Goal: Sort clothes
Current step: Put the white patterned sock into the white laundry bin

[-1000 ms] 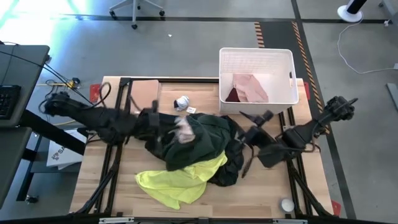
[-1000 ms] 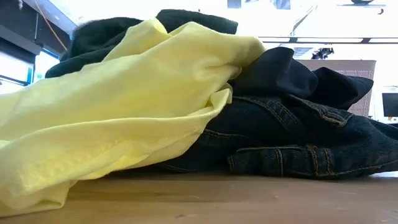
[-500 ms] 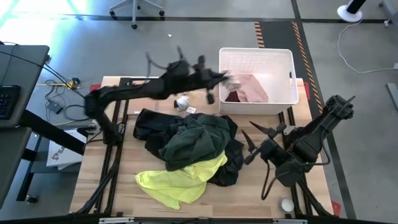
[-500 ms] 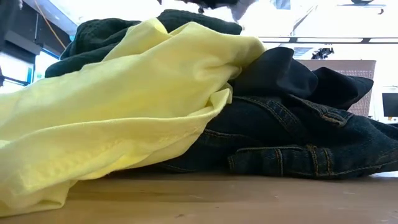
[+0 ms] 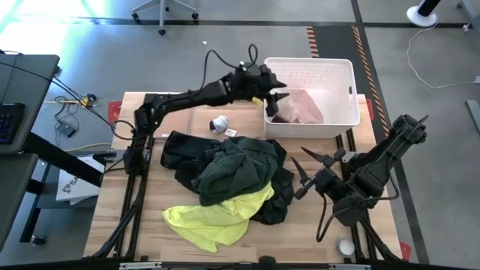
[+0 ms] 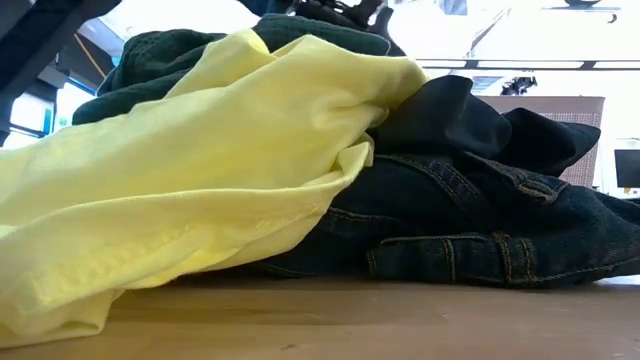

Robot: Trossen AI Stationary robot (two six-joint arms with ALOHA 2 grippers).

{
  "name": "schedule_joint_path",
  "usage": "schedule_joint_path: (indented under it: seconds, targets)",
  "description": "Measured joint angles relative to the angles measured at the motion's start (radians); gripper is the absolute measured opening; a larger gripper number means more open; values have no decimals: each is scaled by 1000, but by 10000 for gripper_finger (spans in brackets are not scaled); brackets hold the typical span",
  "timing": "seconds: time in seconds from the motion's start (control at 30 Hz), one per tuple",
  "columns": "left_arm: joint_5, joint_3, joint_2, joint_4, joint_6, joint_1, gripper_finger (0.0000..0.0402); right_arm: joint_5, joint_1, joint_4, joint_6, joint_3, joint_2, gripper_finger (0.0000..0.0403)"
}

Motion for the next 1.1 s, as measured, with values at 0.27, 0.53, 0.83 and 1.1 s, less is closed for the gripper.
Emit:
schedule_joint_path:
  seconds: [0.27,0.53,0.83,1.1]
  targets:
    - [82,-76,-239,-369,16,7,176,-59,-12,-42,104,0,0,181]
    - [-68,-715,-730,-168,-95,-166,165,-512,-168,29,63,0,0,181]
    - [-349,-1180,-1111,-24,-336,-392,165,-1230,-513,461,-179,7,91,181]
    - [-320,-1370,-1145,-9,-451,-541,165,-1372,-745,227,-72,240,379,181]
